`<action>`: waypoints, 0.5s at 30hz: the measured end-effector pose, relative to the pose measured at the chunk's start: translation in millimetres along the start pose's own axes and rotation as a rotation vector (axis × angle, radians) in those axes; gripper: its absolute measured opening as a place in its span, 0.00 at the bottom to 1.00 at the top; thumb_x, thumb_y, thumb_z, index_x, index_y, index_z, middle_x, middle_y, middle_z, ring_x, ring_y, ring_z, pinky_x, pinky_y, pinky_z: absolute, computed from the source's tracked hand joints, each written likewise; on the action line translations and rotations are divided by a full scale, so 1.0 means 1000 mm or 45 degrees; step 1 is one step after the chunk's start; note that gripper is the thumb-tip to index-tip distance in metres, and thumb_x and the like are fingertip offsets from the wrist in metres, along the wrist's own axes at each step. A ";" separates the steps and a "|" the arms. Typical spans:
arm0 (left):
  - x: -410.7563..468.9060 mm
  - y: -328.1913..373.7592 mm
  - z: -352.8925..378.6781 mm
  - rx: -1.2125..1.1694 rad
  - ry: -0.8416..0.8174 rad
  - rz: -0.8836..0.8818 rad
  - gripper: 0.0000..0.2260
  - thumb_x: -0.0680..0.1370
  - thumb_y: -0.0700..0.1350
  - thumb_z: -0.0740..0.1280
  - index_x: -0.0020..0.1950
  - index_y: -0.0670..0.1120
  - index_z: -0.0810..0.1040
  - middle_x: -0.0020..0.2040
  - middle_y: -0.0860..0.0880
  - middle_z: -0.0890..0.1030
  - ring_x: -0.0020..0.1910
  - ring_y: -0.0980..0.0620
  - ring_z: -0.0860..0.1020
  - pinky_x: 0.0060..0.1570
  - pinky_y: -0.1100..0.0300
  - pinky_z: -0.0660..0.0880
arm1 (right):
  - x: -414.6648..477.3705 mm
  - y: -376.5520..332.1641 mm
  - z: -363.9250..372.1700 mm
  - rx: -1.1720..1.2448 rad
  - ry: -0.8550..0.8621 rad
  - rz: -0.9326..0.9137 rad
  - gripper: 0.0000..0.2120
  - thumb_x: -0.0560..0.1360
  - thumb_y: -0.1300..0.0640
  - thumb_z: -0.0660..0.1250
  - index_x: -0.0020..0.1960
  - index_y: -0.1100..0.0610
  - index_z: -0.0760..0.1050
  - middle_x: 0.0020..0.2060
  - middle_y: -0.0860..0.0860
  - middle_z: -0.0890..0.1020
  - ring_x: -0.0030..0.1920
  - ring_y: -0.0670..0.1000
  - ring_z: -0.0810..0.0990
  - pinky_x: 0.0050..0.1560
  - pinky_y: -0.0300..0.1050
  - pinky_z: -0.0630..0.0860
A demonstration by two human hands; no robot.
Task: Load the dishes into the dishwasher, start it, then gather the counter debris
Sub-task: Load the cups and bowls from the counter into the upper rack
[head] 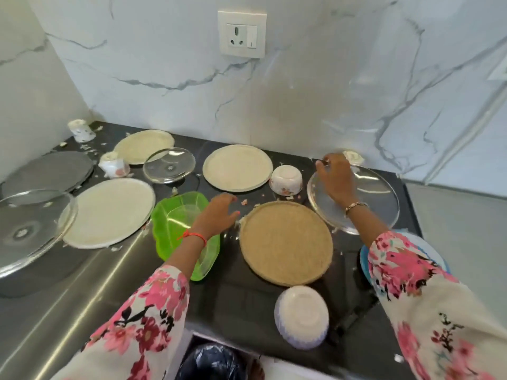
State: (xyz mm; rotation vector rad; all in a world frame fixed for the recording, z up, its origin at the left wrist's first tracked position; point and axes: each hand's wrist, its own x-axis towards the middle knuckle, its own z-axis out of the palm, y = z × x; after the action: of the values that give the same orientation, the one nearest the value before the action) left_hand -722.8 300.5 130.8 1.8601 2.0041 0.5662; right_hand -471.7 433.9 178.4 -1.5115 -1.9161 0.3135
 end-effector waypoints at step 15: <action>0.081 -0.036 0.034 0.291 -0.446 0.205 0.29 0.76 0.57 0.61 0.74 0.49 0.58 0.74 0.55 0.57 0.73 0.48 0.51 0.72 0.54 0.54 | 0.146 0.109 0.027 -0.369 -0.573 0.438 0.28 0.70 0.56 0.71 0.68 0.54 0.68 0.69 0.59 0.59 0.66 0.65 0.64 0.66 0.56 0.64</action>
State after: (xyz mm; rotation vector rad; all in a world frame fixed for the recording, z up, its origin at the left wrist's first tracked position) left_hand -743.1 381.3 84.1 2.0954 1.7572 0.0409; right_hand -420.2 608.2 148.2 -2.1147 -2.0994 0.5907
